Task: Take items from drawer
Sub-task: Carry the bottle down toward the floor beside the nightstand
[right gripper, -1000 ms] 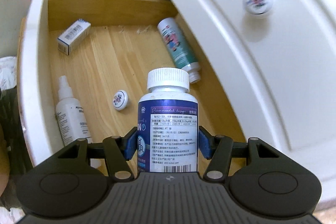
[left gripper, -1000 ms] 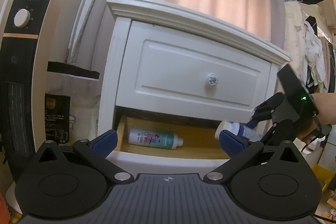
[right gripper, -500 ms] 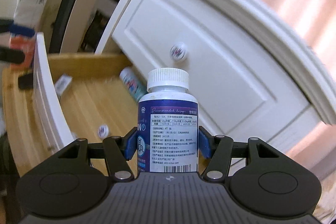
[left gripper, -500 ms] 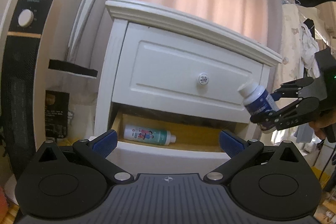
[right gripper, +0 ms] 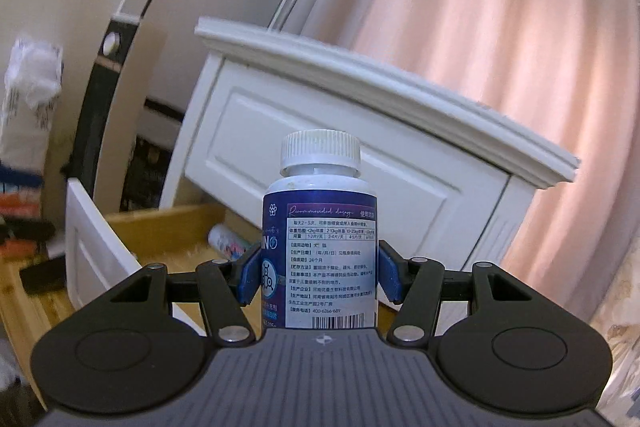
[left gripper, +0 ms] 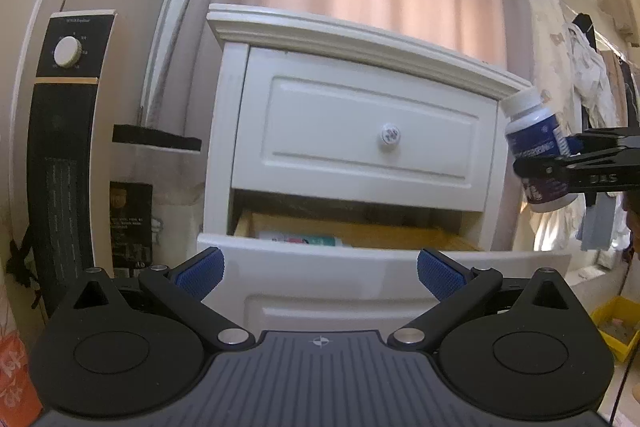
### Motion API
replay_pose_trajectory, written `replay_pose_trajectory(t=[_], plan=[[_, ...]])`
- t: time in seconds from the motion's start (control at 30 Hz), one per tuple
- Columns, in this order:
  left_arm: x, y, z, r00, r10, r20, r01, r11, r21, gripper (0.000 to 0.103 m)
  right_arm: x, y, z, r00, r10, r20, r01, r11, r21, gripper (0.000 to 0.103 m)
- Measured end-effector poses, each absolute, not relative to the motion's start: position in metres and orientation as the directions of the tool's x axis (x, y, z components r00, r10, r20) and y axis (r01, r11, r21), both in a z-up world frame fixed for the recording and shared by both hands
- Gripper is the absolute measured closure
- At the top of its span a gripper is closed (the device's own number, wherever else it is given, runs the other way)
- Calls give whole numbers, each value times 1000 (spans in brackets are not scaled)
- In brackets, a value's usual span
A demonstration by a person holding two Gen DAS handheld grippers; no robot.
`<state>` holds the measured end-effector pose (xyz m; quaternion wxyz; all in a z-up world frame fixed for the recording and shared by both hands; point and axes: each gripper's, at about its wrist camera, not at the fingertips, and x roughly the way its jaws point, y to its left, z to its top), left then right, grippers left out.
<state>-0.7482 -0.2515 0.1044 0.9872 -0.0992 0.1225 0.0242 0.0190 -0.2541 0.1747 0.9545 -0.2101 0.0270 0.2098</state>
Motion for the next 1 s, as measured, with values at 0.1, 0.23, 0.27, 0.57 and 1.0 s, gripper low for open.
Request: replay_pose_trajectory(t=[0.1,0.23,0.27,0.57,1.0], plan=[[-757,-255,105,969,29,-245,-76,980,-184,0,-3,-250,165,913,401,-81,-400,834,-379,45],[-767,-259,100,968,57,-246,-100,981,-168,0,-25,-237,139,907,421,-21,-400,844,-359,45],[-769,-261,97,966,68,-250,-110,981,-160,0,-32,-236,132,902,431,-14,-407,842,-354,45],[-793,-281,62,953,126,-277,-164,979,-118,0,-60,-233,55,889,458,31,-434,861,-264,45],[-803,-282,24,923,154,-353,-197,976,-89,0,-20,-192,-99,803,562,-197,-574,819,-3,45]])
